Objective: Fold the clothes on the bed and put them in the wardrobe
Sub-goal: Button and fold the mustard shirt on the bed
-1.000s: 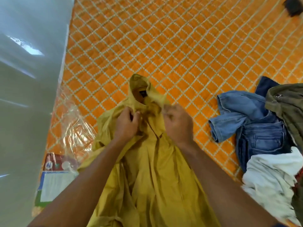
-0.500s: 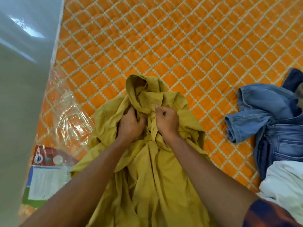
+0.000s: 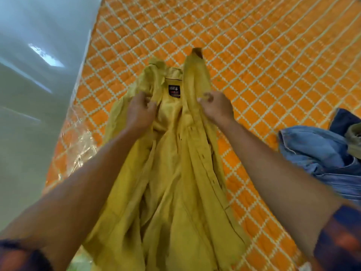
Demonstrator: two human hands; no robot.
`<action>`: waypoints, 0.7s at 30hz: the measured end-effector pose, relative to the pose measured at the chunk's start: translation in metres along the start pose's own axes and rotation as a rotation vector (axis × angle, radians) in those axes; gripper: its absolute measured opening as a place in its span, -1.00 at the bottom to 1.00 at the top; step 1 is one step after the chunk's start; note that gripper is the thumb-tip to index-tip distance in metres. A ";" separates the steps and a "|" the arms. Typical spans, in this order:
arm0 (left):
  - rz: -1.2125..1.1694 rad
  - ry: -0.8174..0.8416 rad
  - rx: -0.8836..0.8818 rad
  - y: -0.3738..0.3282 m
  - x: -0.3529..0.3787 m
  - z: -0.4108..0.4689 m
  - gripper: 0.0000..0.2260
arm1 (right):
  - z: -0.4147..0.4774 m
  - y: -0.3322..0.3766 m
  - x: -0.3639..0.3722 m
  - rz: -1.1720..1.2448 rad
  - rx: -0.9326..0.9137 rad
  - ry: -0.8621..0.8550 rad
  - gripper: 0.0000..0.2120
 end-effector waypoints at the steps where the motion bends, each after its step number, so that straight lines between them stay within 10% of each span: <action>1: 0.041 -0.061 0.066 0.008 -0.014 -0.030 -0.59 | -0.029 -0.016 0.007 0.002 -0.007 -0.009 -0.68; 6: 0.326 -0.247 -0.097 0.119 -0.093 -0.182 -0.44 | -0.213 -0.111 0.037 -0.088 0.016 -0.007 -0.53; 11: 0.529 -0.055 -0.391 0.195 -0.132 -0.315 -0.33 | -0.348 -0.192 0.027 -0.264 0.210 0.098 -0.30; 17: -0.089 -0.169 -0.731 0.213 -0.140 -0.369 -0.52 | -0.346 -0.215 0.006 -0.131 0.364 0.321 -0.58; 21: -0.142 -0.352 -0.752 0.215 -0.179 -0.369 -0.76 | -0.341 -0.221 -0.024 0.132 0.344 0.123 -0.59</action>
Point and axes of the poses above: each hand's wrist, its own z-axis towards the middle knuckle, its own x-axis out of the palm, y = z × x, the point moved 8 cm from there along z, towards the middle knuckle, and after that the axes turned 7 degrees about -y, right-handed, at the moved point
